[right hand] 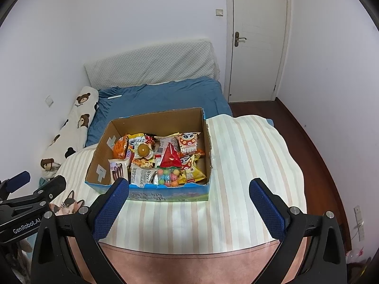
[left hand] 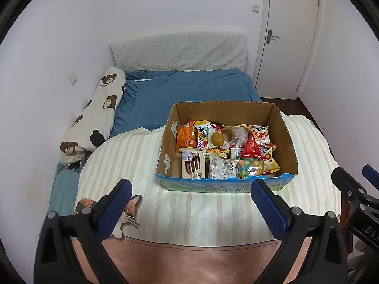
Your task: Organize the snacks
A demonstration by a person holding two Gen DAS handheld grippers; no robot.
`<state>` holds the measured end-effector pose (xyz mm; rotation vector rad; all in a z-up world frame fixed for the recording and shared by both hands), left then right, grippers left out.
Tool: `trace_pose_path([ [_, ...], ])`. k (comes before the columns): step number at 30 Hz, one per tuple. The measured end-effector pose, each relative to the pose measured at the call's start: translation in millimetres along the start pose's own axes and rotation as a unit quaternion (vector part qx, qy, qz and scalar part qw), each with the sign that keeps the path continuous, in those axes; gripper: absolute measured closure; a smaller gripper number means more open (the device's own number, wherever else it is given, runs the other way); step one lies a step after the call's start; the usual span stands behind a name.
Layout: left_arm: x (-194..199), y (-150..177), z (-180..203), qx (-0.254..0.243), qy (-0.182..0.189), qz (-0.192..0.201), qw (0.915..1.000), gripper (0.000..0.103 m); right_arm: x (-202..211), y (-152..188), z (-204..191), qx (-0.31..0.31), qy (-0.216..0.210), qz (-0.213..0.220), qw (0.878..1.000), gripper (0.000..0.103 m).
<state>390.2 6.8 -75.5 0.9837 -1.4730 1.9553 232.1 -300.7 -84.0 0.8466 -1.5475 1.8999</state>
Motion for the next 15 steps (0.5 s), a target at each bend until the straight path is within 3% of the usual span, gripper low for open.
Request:
trace_pose_path([
  [15,7.2,-1.7,2.4,-0.004,0.007,0.006,0.9999,0.000,4.7,0.5,-0.6,-0.003,-0.001,0.001,1.000,0.000],
])
Point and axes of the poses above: each gripper's, at about its wrist camera, not at the fingertips, and x roughly against the way its jaws point, z to its right, y to its underside, the point moved 8 cm from there along -x, roughly the way its jaws point, and after that the axes turned 15 degrees about x, right-handed, at the moved point
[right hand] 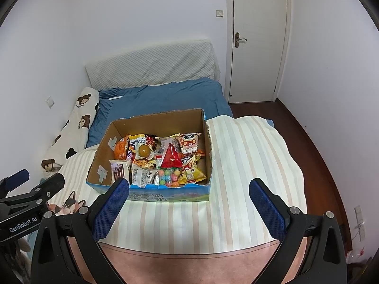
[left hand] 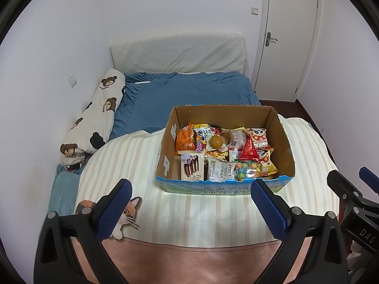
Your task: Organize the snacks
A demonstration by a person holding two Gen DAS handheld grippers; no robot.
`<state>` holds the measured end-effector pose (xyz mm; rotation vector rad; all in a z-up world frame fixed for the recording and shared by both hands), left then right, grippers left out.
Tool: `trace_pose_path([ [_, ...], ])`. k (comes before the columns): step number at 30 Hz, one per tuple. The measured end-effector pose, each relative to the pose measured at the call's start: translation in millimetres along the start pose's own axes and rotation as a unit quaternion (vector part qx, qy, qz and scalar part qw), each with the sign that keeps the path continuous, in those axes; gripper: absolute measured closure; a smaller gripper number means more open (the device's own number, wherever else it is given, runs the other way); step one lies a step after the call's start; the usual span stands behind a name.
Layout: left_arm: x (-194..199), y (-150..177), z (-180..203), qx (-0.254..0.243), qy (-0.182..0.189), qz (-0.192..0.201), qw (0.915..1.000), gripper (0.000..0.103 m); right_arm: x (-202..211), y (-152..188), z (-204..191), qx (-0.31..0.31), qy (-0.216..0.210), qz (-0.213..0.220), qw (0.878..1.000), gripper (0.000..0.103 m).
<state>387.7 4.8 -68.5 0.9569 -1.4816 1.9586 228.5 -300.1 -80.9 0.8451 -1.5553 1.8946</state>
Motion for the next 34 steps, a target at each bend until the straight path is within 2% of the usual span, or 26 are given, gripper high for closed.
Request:
trace_pose_path([
  [25,3,0,2,-0.005,0.003,0.000,1.0000,0.000,3,-2,7,-0.001,0.003,0.003,1.000,0.000],
  [34,10,0,1,-0.009,0.007,0.014,0.9998,0.000,3,-2,8,0.001,0.005,0.005,1.000,0.000],
])
Point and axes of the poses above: each gripper's, at about its wrist camera, not at the fingertips, and x roughly against the way its jaws point, z to its right, y to its underside, the point moved 8 cm from there along -x, roughly the way its jaws point, and after that the axes turned 15 degrees about x, right-handed, at the moved point
